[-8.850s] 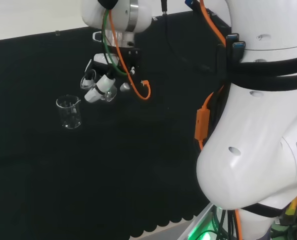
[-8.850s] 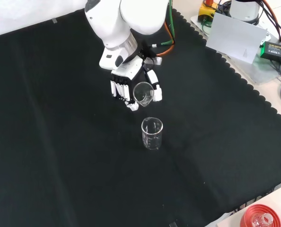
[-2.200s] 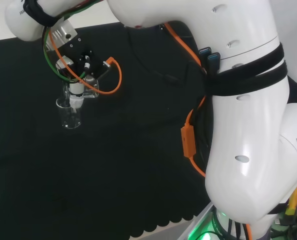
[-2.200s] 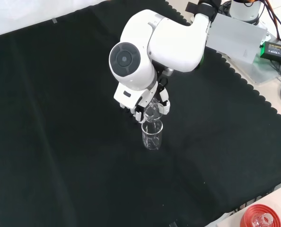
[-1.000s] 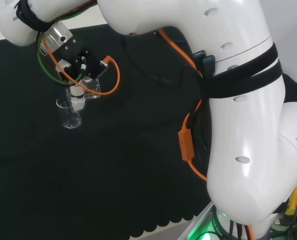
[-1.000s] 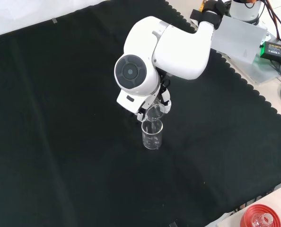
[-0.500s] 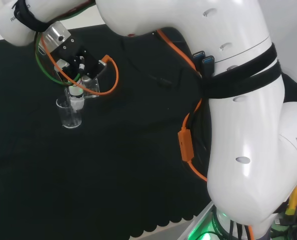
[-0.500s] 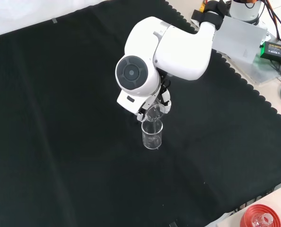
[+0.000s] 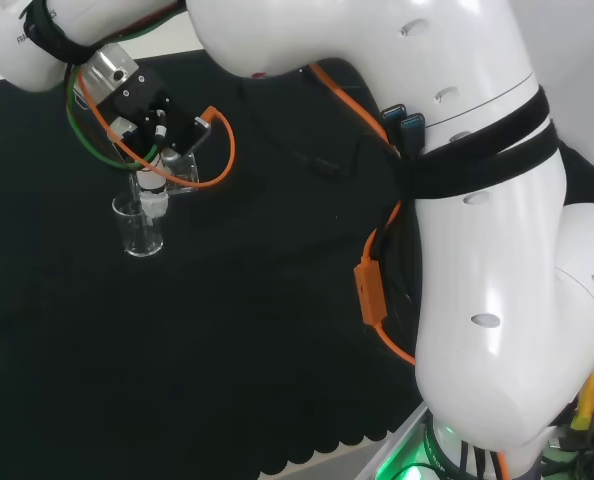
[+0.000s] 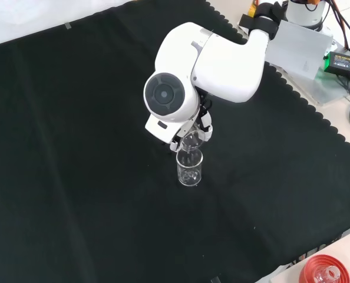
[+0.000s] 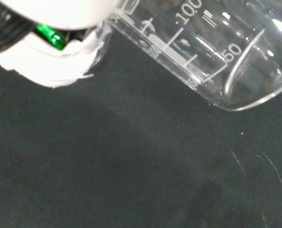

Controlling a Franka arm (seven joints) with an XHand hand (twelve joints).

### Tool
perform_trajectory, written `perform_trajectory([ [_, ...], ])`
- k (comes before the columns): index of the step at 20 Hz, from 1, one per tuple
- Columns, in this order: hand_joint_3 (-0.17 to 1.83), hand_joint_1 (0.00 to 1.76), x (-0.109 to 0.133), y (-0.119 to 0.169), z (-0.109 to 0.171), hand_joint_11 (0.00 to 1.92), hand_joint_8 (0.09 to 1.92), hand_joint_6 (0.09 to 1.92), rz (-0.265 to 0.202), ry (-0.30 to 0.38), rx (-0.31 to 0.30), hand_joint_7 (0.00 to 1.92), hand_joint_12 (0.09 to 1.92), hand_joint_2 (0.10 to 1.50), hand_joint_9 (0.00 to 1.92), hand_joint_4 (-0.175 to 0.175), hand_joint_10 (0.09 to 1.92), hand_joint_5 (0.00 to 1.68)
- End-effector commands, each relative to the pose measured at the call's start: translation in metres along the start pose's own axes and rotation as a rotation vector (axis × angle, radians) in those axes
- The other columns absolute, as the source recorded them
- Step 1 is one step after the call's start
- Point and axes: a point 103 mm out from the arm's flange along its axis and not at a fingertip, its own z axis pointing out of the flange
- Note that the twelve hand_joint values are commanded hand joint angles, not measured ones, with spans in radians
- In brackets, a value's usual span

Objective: Pour the water from the handheld beaker into the one on the table.

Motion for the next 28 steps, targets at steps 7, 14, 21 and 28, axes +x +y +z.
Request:
perform_trajectory([
  [7, 0.69, 1.15, -0.004, -0.003, 0.001, 1.10, 0.09, 0.52, 0.006, -0.025, 0.020, 1.63, 0.95, 0.61, 1.51, 0.175, 0.09, 1.37],
  [14, 0.69, 1.15, 0.005, 0.000, -0.006, 1.11, 0.09, 0.52, 0.015, -0.049, 0.035, 1.63, 0.95, 0.61, 1.51, 0.175, 0.09, 1.36],
  [21, 0.69, 1.15, -0.001, -0.003, -0.001, 1.11, 0.09, 0.52, 0.022, -0.066, 0.030, 1.63, 0.95, 0.61, 1.51, 0.175, 0.09, 1.36],
  [28, 0.69, 1.15, 0.008, -0.001, -0.008, 1.11, 0.09, 0.53, 0.027, -0.090, 0.046, 1.63, 0.95, 0.61, 1.51, 0.175, 0.09, 1.36],
])
